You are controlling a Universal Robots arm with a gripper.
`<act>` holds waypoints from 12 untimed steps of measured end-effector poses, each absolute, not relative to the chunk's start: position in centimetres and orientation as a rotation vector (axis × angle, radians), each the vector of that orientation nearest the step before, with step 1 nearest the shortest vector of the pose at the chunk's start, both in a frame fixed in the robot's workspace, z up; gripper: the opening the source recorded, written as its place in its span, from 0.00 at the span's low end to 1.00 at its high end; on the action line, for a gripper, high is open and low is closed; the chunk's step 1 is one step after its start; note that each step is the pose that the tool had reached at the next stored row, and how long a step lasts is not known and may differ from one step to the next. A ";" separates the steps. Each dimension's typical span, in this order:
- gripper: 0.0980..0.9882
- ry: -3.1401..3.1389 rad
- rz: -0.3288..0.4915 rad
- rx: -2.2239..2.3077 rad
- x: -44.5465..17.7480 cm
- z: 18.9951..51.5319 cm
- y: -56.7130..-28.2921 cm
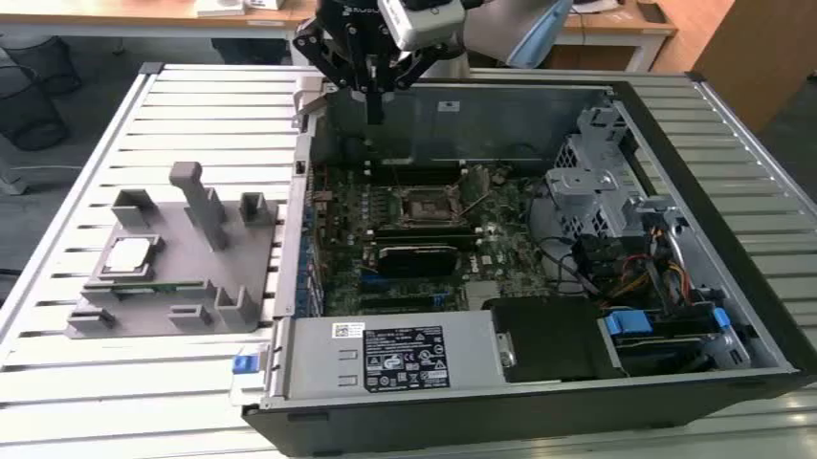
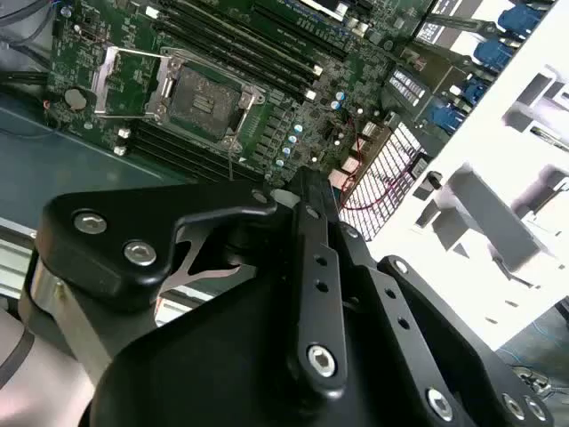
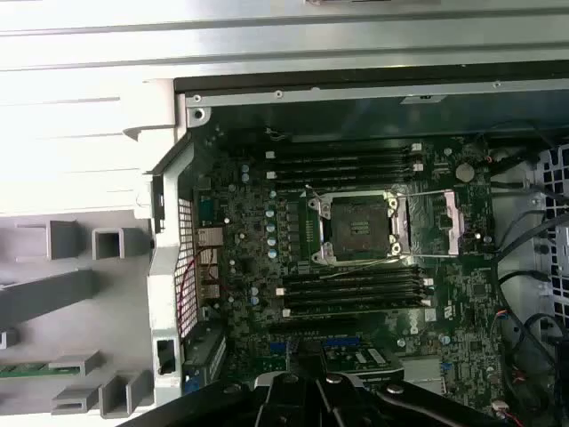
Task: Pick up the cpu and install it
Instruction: 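Reach for the cpu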
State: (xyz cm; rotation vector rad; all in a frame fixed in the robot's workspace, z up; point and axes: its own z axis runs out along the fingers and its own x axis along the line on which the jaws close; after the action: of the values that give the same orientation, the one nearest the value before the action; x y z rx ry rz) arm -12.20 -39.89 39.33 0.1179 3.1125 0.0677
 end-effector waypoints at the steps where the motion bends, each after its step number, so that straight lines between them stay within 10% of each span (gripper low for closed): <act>1: 0.01 3.113 0.068 0.118 -12.2 39.3 -39.9; 12: 0.01 3.113 0.068 0.118 -12.5 39.3 -39.9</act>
State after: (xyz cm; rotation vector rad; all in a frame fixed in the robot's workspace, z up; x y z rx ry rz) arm -12.53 -39.89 39.33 0.1180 3.1125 0.0676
